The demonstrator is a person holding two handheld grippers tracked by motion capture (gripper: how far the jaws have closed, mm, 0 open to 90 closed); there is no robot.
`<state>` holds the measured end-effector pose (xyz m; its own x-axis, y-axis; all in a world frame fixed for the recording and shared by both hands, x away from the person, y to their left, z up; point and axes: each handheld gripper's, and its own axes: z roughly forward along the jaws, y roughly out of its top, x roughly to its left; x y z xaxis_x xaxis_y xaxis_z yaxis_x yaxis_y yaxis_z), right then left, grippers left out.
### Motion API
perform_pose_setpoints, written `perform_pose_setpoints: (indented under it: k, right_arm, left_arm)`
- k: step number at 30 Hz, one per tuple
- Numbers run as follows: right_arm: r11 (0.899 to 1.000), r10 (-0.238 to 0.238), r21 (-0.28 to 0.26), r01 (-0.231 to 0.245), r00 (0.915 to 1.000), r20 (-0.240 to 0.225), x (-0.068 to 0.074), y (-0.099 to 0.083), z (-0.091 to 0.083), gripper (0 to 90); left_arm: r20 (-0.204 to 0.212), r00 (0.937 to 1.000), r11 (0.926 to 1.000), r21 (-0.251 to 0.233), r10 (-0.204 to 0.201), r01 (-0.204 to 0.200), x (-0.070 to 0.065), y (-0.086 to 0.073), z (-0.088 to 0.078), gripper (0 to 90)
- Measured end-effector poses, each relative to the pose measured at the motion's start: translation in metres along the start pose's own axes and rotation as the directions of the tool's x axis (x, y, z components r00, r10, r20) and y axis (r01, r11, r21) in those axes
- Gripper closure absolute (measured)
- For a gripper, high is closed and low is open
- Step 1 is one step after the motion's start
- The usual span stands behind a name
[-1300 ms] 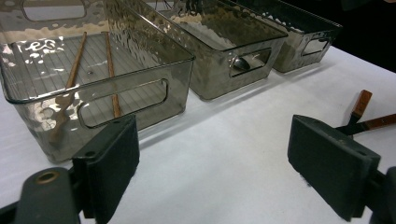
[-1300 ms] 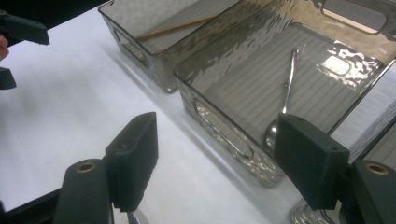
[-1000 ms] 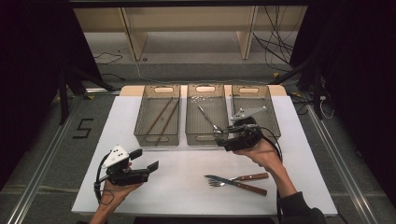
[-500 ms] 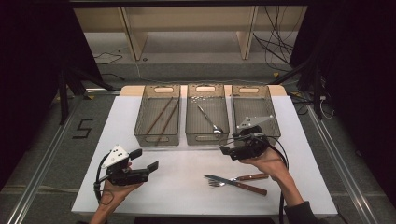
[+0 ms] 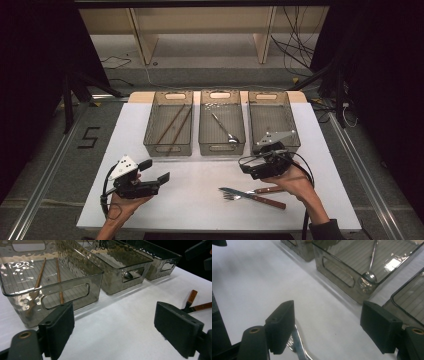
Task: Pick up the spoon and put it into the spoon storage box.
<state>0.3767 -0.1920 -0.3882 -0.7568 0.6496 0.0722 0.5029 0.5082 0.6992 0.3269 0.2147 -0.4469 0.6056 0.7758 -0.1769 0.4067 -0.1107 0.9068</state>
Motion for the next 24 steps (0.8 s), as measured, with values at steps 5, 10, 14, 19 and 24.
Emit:
perform_pose_setpoints:
  k: [5, 10, 14, 19, 24]
  right_arm:
    - [1.000, -0.001, 0.017, 0.001, 1.0000, -0.001, 0.001, -0.009, -0.002, 28.2]
    - [0.999, -0.002, 0.032, 0.002, 1.0000, 0.001, 0.002, -0.014, -0.003, 28.1]
    - [0.999, -0.005, 0.053, 0.005, 1.0000, -0.003, 0.004, -0.022, -0.002, 28.0]
    - [0.997, -0.012, 0.078, 0.012, 0.9999, -0.004, 0.007, -0.026, 0.001, 27.7]
    - [0.995, -0.019, 0.095, 0.020, 0.9998, -0.006, 0.009, -0.029, 0.003, 27.0]
  left_arm:
    - [0.000, 1.0000, 1.0000, -0.001, -0.002, 0.002, -0.001, 0.001, 0.000, 16.0]
    - [0.001, 1.0000, 1.0000, -0.002, -0.001, 0.001, -0.001, 0.001, 0.001, 16.0]
    - [0.002, 1.0000, 1.0000, -0.002, -0.001, 0.001, -0.002, 0.001, 0.001, 15.9]
    - [0.001, 1.0000, 1.0000, -0.004, -0.002, 0.002, -0.002, 0.001, 0.001, 16.0]
    - [0.003, 1.0000, 1.0000, -0.002, -0.001, 0.001, -0.002, 0.001, 0.001, 15.9]
